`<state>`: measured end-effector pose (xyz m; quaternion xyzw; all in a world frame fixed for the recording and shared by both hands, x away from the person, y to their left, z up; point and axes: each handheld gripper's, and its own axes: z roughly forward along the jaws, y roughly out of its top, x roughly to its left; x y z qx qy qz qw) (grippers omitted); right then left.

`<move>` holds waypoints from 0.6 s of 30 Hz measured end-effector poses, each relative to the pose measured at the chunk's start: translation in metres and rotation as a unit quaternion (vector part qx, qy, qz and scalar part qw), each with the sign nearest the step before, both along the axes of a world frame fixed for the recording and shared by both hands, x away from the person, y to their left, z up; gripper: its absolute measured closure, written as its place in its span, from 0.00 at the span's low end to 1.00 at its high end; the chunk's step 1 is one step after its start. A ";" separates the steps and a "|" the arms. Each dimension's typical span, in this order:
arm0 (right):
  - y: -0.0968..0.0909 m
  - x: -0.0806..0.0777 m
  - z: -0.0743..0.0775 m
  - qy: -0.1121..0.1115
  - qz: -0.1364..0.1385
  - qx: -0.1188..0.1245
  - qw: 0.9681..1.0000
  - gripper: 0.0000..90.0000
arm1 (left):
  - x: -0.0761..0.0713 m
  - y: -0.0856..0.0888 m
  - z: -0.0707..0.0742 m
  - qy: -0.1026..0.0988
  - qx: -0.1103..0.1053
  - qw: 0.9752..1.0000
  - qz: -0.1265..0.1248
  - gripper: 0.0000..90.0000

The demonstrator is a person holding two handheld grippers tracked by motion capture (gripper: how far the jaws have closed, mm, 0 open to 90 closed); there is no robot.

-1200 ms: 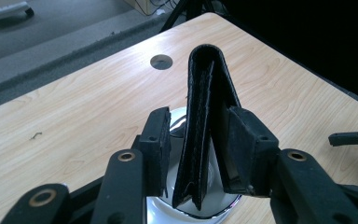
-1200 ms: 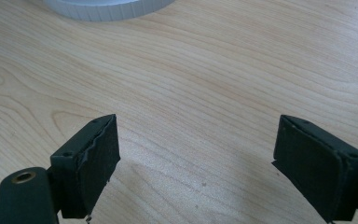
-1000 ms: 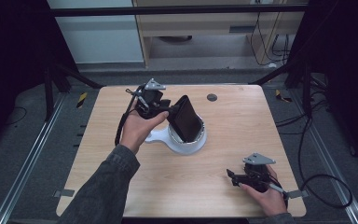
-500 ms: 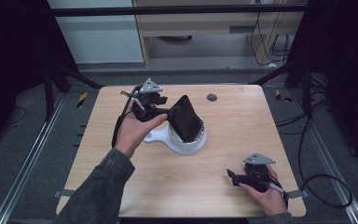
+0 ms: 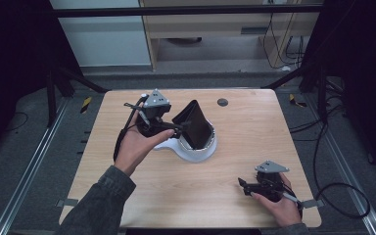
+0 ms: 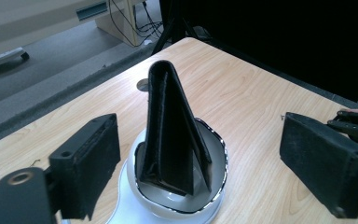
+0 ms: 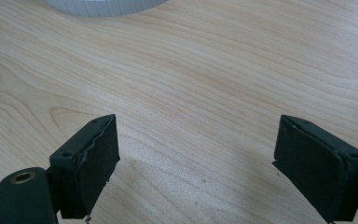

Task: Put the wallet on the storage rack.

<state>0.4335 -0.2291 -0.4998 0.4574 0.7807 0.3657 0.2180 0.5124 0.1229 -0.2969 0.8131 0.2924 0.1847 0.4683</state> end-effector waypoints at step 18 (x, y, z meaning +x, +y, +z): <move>0.000 0.000 0.000 0.002 0.000 -0.002 1.000 0.15 | -0.016 0.003 -0.025 0.002 0.015 1.000 -0.009 0.07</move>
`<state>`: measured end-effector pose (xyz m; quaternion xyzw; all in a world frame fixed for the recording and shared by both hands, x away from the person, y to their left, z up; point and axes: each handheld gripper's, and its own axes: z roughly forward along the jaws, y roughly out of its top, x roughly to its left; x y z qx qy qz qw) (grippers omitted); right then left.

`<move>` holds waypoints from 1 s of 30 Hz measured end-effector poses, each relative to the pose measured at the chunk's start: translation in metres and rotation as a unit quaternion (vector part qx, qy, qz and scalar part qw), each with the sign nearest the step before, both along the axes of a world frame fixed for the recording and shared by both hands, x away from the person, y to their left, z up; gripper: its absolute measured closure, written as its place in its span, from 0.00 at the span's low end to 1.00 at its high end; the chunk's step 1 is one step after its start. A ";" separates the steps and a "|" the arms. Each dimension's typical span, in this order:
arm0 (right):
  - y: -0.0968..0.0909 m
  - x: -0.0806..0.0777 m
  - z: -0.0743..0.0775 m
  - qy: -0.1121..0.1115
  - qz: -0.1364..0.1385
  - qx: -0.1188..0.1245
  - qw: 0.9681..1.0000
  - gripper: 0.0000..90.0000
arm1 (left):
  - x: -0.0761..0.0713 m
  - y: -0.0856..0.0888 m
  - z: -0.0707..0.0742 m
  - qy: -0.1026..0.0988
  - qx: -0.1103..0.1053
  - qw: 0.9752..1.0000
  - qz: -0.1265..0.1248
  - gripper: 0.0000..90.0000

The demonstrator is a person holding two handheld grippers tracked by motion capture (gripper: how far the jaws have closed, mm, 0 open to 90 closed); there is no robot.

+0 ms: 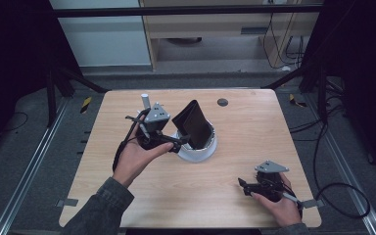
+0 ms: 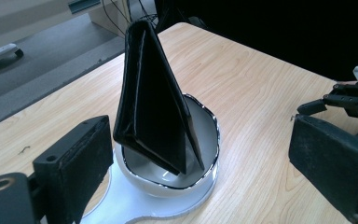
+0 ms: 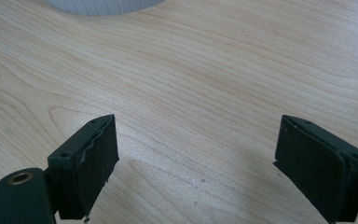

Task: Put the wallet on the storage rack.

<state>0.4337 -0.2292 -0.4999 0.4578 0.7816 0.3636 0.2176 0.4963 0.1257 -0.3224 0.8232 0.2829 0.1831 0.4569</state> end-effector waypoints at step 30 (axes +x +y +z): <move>-0.003 0.002 -0.003 0.010 -0.014 -0.008 1.000 0.09 | -0.031 0.026 -0.067 0.038 0.038 0.998 -0.016 0.04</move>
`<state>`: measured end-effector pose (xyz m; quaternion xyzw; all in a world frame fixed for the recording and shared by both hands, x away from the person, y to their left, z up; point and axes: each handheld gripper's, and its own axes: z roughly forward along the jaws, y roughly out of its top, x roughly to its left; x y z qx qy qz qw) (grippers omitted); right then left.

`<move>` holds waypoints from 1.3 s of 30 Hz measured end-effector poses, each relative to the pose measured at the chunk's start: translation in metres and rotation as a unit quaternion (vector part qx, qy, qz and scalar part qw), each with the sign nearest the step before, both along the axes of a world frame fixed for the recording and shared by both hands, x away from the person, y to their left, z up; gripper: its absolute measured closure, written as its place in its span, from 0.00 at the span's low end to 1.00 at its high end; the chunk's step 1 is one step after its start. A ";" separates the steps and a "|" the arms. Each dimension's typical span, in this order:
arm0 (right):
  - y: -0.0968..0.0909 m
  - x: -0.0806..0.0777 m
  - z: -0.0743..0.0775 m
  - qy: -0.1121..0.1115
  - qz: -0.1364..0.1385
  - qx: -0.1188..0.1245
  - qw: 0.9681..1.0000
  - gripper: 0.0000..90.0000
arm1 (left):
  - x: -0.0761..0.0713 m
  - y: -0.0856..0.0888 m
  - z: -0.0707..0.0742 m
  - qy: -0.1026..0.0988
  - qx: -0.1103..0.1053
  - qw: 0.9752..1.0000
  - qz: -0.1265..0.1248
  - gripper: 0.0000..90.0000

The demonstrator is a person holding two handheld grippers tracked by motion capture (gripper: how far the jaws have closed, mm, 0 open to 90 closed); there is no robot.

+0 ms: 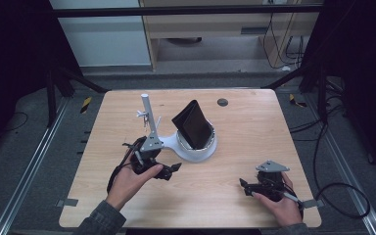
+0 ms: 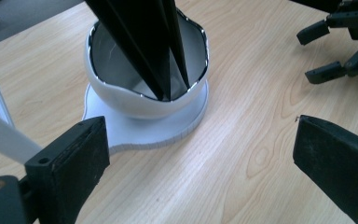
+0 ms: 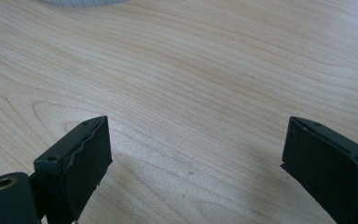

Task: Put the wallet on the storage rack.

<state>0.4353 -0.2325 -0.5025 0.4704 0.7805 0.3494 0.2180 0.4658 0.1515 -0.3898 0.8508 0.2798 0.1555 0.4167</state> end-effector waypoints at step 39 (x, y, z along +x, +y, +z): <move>-0.002 0.002 -0.003 0.010 -0.004 0.006 1.000 0.05 | 0.006 0.076 -0.086 0.049 0.029 0.994 0.090 0.04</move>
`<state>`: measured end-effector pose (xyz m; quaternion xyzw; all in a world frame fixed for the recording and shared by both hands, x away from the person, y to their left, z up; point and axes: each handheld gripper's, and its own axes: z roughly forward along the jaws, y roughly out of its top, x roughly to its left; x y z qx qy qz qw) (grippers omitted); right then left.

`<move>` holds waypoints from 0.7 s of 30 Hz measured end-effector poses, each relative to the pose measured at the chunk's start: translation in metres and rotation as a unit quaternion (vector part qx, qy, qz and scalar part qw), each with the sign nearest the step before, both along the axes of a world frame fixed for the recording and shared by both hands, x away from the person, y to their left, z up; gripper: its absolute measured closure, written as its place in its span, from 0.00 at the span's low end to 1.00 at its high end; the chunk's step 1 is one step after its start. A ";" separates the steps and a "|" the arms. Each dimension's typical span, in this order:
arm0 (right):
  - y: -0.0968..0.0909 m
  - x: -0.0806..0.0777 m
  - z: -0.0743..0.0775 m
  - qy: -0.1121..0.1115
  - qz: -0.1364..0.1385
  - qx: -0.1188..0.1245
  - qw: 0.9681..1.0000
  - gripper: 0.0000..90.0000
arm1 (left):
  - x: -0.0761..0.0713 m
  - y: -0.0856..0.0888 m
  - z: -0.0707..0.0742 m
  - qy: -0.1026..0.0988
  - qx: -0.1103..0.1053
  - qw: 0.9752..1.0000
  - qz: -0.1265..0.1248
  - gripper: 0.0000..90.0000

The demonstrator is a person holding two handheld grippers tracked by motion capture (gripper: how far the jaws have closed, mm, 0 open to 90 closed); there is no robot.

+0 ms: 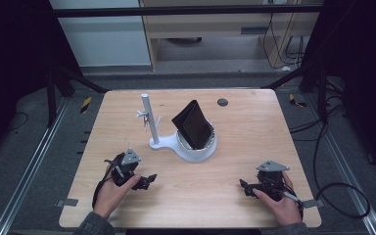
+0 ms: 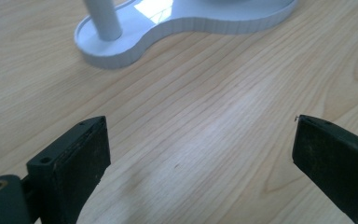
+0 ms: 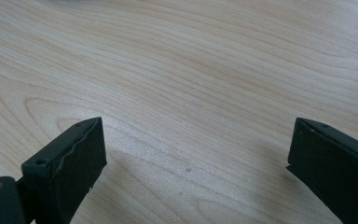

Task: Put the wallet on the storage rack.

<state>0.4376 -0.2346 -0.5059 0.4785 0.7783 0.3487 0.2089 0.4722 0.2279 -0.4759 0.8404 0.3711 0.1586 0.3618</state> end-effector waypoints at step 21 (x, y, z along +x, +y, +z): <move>0.002 0.010 -0.006 0.010 -0.013 -0.006 1.000 0.02 | 0.012 0.017 -0.026 0.021 0.011 0.999 0.039 0.05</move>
